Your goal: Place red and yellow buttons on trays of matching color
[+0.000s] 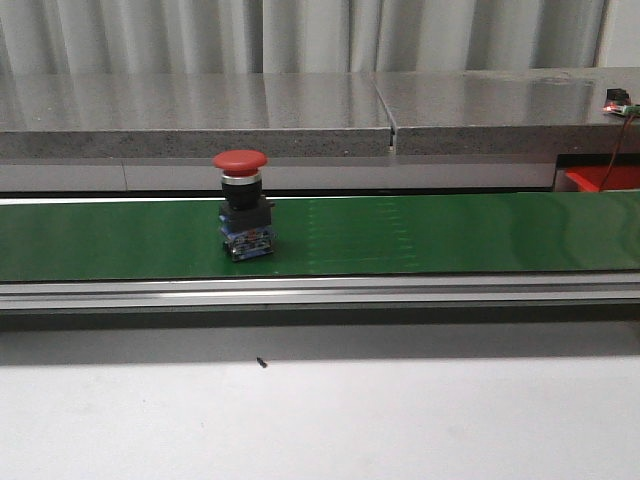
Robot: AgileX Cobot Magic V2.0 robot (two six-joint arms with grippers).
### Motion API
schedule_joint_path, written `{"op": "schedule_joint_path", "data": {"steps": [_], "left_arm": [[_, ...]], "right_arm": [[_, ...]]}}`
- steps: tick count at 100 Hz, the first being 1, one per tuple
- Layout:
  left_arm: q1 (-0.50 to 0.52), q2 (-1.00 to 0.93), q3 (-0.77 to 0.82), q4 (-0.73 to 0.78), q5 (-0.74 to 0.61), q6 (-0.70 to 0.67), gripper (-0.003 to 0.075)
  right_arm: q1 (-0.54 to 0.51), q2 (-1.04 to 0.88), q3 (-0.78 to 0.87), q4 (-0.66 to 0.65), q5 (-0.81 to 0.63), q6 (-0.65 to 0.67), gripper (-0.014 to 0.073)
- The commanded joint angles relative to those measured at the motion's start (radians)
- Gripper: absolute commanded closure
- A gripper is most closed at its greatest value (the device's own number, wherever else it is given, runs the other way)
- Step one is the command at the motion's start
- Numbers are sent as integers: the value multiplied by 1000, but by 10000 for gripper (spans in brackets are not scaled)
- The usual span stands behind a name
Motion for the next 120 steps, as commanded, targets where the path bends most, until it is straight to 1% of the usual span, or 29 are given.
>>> {"op": "schedule_joint_path", "data": {"steps": [1, 18, 32, 45, 60, 69, 87, 102, 120], "left_arm": [[-8, 6, -26, -16, -60, -1, 741], [-8, 6, -26, -16, -60, -1, 741], [-8, 6, -26, -16, -60, -1, 741], [-8, 6, -26, -16, -60, -1, 741], [-8, 6, -26, -16, -60, -1, 741], [-8, 6, -26, -16, -60, -1, 741], [-8, 6, -26, -16, -60, -1, 741], [-8, 6, -26, -16, -60, -1, 741], [-8, 6, -26, -16, -60, -1, 741]], "right_arm": [[-3, -106, -34, 26, -2, -12, 76], [23, -179, -27, 27, 49, -12, 76], [61, -234, -16, 25, 109, -12, 76], [106, -285, 14, 22, 131, -12, 76], [159, -373, 110, 18, 87, -12, 139], [197, -425, 178, 18, 57, -12, 153], [279, -512, 266, 18, 51, -12, 158], [356, -550, 293, 19, 78, -25, 158], [473, -555, 294, 19, 138, -40, 158]]}}
